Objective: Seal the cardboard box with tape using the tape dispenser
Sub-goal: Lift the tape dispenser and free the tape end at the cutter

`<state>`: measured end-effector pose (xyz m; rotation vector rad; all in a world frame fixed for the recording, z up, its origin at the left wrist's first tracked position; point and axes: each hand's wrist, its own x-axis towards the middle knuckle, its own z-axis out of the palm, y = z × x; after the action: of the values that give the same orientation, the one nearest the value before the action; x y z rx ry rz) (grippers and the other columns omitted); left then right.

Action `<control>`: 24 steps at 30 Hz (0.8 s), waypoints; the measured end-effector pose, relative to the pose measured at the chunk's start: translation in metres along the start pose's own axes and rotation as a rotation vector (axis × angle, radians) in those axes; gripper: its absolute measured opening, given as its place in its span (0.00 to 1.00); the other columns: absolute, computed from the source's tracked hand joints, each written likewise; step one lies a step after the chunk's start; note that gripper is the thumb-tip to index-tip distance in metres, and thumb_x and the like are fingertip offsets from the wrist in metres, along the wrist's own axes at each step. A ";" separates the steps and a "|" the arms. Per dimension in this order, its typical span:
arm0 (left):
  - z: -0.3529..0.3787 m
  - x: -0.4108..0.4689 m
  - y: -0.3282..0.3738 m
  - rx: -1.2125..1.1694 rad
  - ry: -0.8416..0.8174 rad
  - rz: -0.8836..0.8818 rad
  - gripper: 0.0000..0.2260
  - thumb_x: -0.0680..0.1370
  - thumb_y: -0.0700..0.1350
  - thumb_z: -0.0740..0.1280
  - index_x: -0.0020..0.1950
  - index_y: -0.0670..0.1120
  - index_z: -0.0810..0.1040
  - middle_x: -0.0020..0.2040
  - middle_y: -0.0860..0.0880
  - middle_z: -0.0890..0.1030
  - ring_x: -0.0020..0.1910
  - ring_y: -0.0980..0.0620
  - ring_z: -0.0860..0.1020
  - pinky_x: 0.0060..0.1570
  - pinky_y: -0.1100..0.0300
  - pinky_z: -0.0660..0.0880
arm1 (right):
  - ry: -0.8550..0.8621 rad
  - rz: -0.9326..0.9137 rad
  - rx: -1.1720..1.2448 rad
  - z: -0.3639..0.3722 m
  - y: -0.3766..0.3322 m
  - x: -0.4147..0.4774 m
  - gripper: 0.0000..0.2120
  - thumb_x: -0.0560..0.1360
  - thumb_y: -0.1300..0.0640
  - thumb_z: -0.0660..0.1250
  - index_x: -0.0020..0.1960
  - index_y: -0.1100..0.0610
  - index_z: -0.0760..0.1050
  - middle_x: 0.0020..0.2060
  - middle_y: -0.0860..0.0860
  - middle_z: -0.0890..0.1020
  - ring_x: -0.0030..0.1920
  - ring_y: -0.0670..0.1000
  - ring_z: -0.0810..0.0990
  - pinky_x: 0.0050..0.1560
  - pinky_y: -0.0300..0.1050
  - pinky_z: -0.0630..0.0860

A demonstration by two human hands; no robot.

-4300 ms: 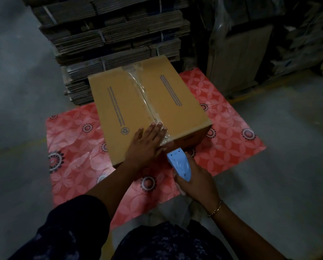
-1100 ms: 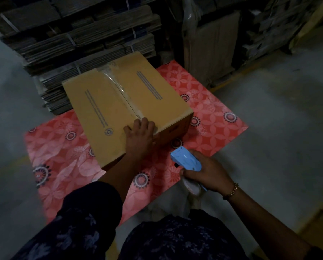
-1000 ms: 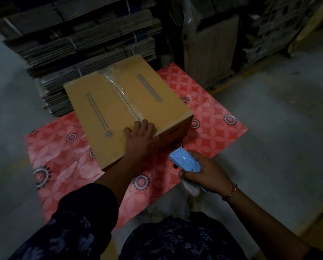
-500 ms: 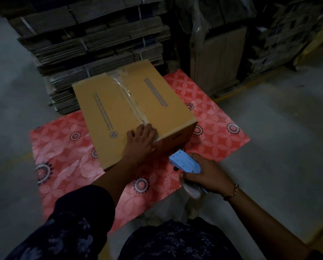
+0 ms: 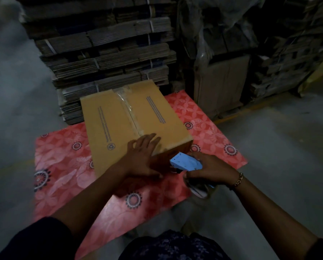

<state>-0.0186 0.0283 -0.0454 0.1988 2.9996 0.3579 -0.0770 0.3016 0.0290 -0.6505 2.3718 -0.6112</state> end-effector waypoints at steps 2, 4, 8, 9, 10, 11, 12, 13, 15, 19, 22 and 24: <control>-0.022 -0.003 0.035 -0.110 0.029 0.067 0.57 0.61 0.78 0.68 0.82 0.54 0.51 0.83 0.50 0.54 0.80 0.49 0.52 0.73 0.42 0.50 | -0.065 -0.015 -0.015 -0.016 -0.001 0.008 0.43 0.69 0.45 0.78 0.77 0.51 0.61 0.66 0.46 0.75 0.61 0.50 0.77 0.55 0.44 0.76; -0.034 0.001 0.067 -0.132 0.082 0.144 0.51 0.63 0.77 0.68 0.79 0.55 0.58 0.79 0.51 0.63 0.77 0.50 0.59 0.72 0.44 0.54 | -0.158 -0.040 -0.068 -0.035 -0.008 0.016 0.43 0.70 0.48 0.78 0.77 0.53 0.59 0.67 0.49 0.75 0.58 0.49 0.77 0.48 0.36 0.73; -0.040 0.022 0.110 -0.263 0.122 0.177 0.37 0.67 0.75 0.67 0.68 0.54 0.70 0.62 0.53 0.79 0.59 0.53 0.77 0.60 0.49 0.71 | -0.403 -0.055 -0.060 -0.072 -0.022 0.032 0.44 0.74 0.56 0.75 0.79 0.64 0.51 0.73 0.56 0.70 0.66 0.53 0.74 0.54 0.33 0.74; -0.039 0.027 0.117 -0.327 0.133 0.151 0.34 0.68 0.74 0.67 0.66 0.54 0.71 0.59 0.53 0.80 0.56 0.53 0.78 0.55 0.49 0.74 | -0.475 -0.070 0.001 -0.082 -0.026 0.033 0.36 0.76 0.61 0.72 0.77 0.68 0.56 0.68 0.59 0.74 0.64 0.55 0.75 0.50 0.30 0.74; -0.039 0.031 0.124 -0.391 0.146 0.118 0.32 0.70 0.73 0.66 0.66 0.54 0.71 0.58 0.53 0.81 0.54 0.53 0.79 0.53 0.50 0.76 | -0.545 -0.087 0.069 -0.089 -0.027 0.037 0.26 0.78 0.63 0.69 0.73 0.67 0.65 0.61 0.57 0.78 0.61 0.54 0.77 0.46 0.27 0.75; -0.038 0.034 0.129 -0.441 0.173 0.085 0.30 0.72 0.72 0.65 0.67 0.55 0.72 0.59 0.52 0.81 0.55 0.52 0.80 0.52 0.50 0.77 | -0.610 -0.112 0.139 -0.095 -0.028 0.039 0.16 0.79 0.64 0.66 0.67 0.64 0.73 0.56 0.53 0.82 0.57 0.52 0.79 0.46 0.28 0.76; -0.037 0.037 0.133 -0.475 0.205 0.053 0.28 0.74 0.70 0.63 0.68 0.56 0.72 0.61 0.51 0.81 0.56 0.52 0.79 0.52 0.51 0.77 | -0.666 -0.131 0.213 -0.100 -0.027 0.042 0.10 0.81 0.61 0.64 0.61 0.60 0.78 0.51 0.49 0.85 0.53 0.49 0.82 0.47 0.31 0.77; -0.034 0.040 0.136 -0.491 0.227 0.024 0.26 0.76 0.69 0.60 0.68 0.56 0.73 0.62 0.51 0.81 0.57 0.52 0.79 0.53 0.51 0.76 | -0.704 -0.114 0.267 -0.106 -0.026 0.045 0.09 0.82 0.57 0.62 0.55 0.57 0.81 0.47 0.47 0.86 0.49 0.47 0.84 0.48 0.34 0.79; -0.033 0.043 0.141 -0.565 0.253 -0.041 0.24 0.78 0.69 0.56 0.63 0.55 0.77 0.56 0.51 0.83 0.53 0.52 0.80 0.51 0.49 0.76 | -0.670 0.011 0.254 -0.121 -0.021 0.051 0.18 0.79 0.40 0.60 0.50 0.51 0.83 0.41 0.51 0.87 0.39 0.47 0.85 0.43 0.41 0.81; -0.041 0.041 0.162 -1.296 0.327 -0.347 0.27 0.77 0.71 0.56 0.50 0.51 0.82 0.43 0.51 0.86 0.44 0.51 0.82 0.46 0.53 0.79 | -0.255 0.034 0.320 -0.152 -0.007 0.070 0.32 0.71 0.28 0.58 0.63 0.50 0.75 0.43 0.53 0.84 0.33 0.47 0.81 0.37 0.42 0.75; -0.051 0.043 0.166 -1.789 0.350 -0.620 0.26 0.78 0.68 0.58 0.49 0.51 0.86 0.44 0.42 0.85 0.41 0.40 0.81 0.40 0.53 0.76 | 0.143 -0.241 0.556 -0.161 0.006 0.056 0.13 0.80 0.47 0.64 0.59 0.52 0.78 0.47 0.53 0.85 0.39 0.46 0.83 0.39 0.42 0.74; -0.061 0.047 0.163 -2.074 0.417 -0.590 0.28 0.78 0.67 0.60 0.55 0.45 0.85 0.45 0.39 0.79 0.38 0.42 0.76 0.37 0.53 0.71 | 0.253 -0.424 0.554 -0.154 0.013 0.036 0.08 0.80 0.53 0.68 0.59 0.50 0.79 0.50 0.50 0.85 0.47 0.47 0.84 0.45 0.44 0.78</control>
<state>-0.0534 0.1779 0.0477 -0.8964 1.2276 2.8809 -0.2054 0.3318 0.1166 -0.8555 2.1290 -1.5438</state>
